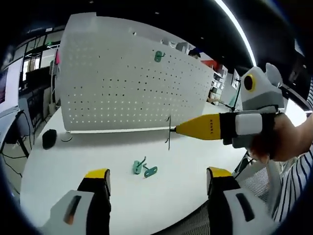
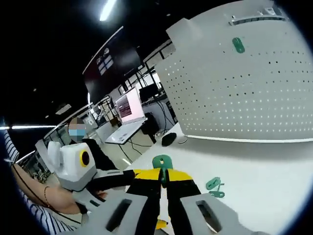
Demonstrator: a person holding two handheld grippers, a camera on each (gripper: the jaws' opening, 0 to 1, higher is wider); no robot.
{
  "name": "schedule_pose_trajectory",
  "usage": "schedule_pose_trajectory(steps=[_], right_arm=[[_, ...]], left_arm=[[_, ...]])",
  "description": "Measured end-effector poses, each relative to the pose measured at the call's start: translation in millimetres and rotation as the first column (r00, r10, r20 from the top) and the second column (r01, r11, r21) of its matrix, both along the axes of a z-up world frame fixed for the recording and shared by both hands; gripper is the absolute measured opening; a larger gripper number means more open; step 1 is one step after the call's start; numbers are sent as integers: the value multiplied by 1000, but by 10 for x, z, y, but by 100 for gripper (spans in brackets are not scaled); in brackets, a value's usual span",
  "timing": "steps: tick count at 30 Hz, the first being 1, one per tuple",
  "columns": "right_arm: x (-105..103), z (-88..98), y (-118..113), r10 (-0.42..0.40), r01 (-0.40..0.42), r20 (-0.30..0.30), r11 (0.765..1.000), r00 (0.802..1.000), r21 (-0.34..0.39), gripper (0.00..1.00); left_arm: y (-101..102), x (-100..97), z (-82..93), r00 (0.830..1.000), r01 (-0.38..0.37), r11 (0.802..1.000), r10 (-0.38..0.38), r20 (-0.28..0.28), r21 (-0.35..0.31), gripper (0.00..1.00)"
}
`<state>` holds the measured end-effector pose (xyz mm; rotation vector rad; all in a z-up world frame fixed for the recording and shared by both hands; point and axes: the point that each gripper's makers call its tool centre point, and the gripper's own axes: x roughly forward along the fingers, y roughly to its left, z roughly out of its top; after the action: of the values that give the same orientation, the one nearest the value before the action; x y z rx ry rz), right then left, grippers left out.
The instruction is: Insert the hook assembly into the mounting plate slot until the hook locks in place.
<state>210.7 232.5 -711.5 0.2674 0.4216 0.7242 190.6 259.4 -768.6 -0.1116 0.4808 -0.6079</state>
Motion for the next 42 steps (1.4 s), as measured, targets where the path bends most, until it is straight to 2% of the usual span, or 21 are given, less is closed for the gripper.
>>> schedule_pose_trajectory(steps=[6,12,19,26,36,42], right_arm=[[161,145,-54,-52,54,72,998,996,-18,0],[299,253,-134,-115,118,113,993,987,-18,0],[575,445,-333,-222,227,177,974,959,-8,0],[816,587,-483,-271,277,204,961,941,0,0],[1173,788,-796,-366,374,259,927,894,19,0],[1416,906,-1031,-424,437,295,899,856,24,0]], left_arm=[[-2,9,13,1000,-9,1000,9,3,-10,92],[-3,16,18,1000,-14,1000,14,0,-23,95],[-3,26,23,1000,-20,999,20,-4,-33,98],[-15,24,30,1000,-14,998,14,-14,-55,100],[-4,33,24,999,-26,997,25,-23,-66,100],[13,38,16,999,-35,997,33,-28,-68,99]])
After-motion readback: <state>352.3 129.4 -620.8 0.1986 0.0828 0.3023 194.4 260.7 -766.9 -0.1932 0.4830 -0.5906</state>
